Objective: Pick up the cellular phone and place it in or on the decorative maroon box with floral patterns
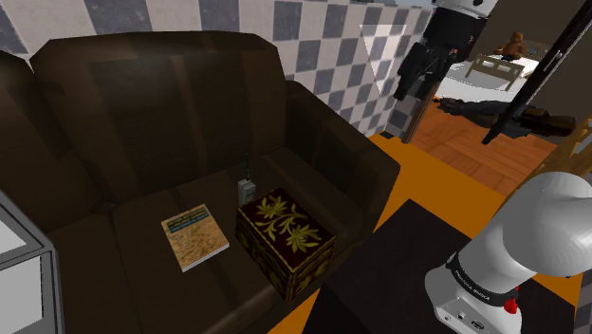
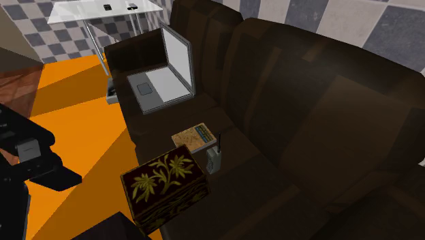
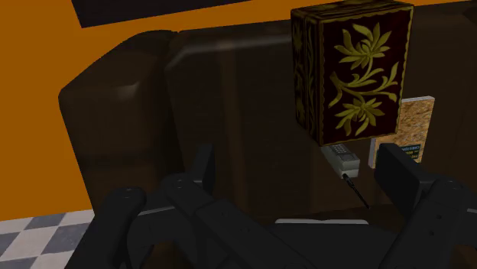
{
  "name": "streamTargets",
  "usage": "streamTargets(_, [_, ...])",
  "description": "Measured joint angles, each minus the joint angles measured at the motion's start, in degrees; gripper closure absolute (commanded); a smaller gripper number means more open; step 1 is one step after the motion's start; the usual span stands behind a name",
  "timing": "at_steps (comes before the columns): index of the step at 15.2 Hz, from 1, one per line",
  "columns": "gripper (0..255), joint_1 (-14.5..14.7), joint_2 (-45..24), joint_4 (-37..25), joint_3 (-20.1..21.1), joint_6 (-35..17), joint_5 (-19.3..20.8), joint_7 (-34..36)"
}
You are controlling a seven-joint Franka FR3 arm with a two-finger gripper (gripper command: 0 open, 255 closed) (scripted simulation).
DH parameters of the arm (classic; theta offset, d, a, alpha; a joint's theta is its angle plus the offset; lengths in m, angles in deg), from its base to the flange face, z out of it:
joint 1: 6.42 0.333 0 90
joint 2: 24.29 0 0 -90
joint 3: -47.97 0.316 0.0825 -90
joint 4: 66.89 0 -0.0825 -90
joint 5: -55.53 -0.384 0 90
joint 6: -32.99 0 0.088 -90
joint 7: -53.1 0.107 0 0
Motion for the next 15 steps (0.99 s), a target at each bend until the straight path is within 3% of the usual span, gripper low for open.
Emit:
streamTargets(4, [0,0.51,-2.13,1.5,1.7,-3.59,-0.52,1.01])
streamTargets(15, [0,2.31,-21.44,0.56,10.28,-21.94,-0.92,7.13])
